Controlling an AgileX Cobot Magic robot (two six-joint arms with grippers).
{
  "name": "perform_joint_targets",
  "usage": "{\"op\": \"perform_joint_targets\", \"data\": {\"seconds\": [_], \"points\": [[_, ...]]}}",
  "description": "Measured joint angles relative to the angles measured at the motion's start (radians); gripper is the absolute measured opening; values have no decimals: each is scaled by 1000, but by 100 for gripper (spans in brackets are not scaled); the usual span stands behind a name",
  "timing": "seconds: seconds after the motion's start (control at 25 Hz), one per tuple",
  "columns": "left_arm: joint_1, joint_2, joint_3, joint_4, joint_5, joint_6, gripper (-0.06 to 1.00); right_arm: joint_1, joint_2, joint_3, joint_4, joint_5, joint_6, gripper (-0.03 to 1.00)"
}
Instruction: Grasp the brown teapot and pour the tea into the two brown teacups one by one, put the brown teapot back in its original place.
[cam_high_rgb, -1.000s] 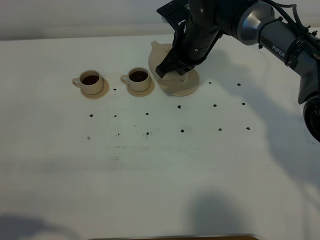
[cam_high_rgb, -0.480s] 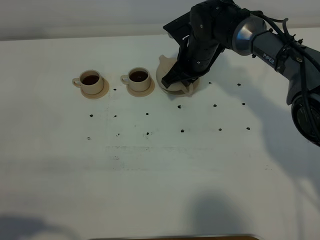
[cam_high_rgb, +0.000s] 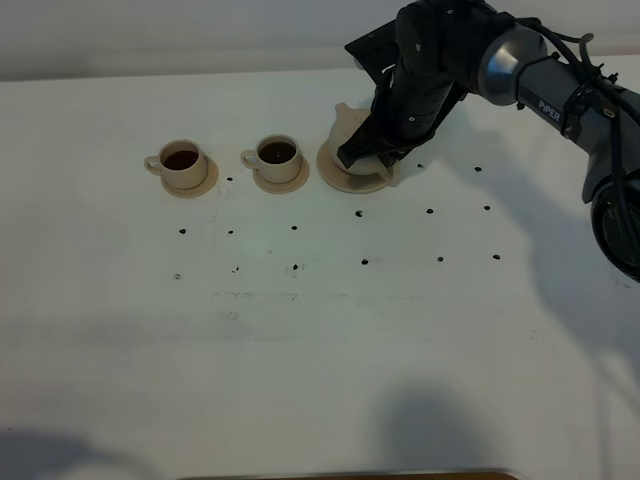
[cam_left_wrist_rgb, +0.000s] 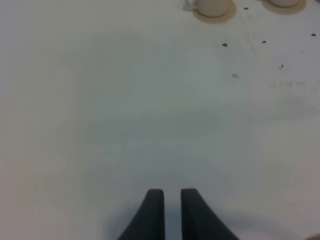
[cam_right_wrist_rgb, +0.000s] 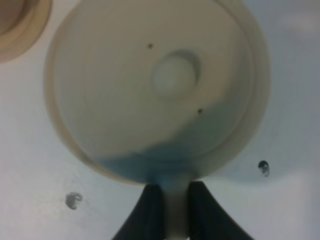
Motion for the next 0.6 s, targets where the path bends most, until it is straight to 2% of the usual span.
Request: {"op": "perform_joint_targets", "data": {"seconds": [0.12,0.4,0.48,0.6], "points": [[0,0,0,0,0,0,7,0,0,0,5,1,2,20],[0,0,0,0,0,0,7,0,0,0,-3,29,2,55],[0,0,0,0,0,0,7,0,-1,0,-4,45,2,60],[0,0,0,0,0,0,7,-1,-25,0,-4,58,2,60]]}}
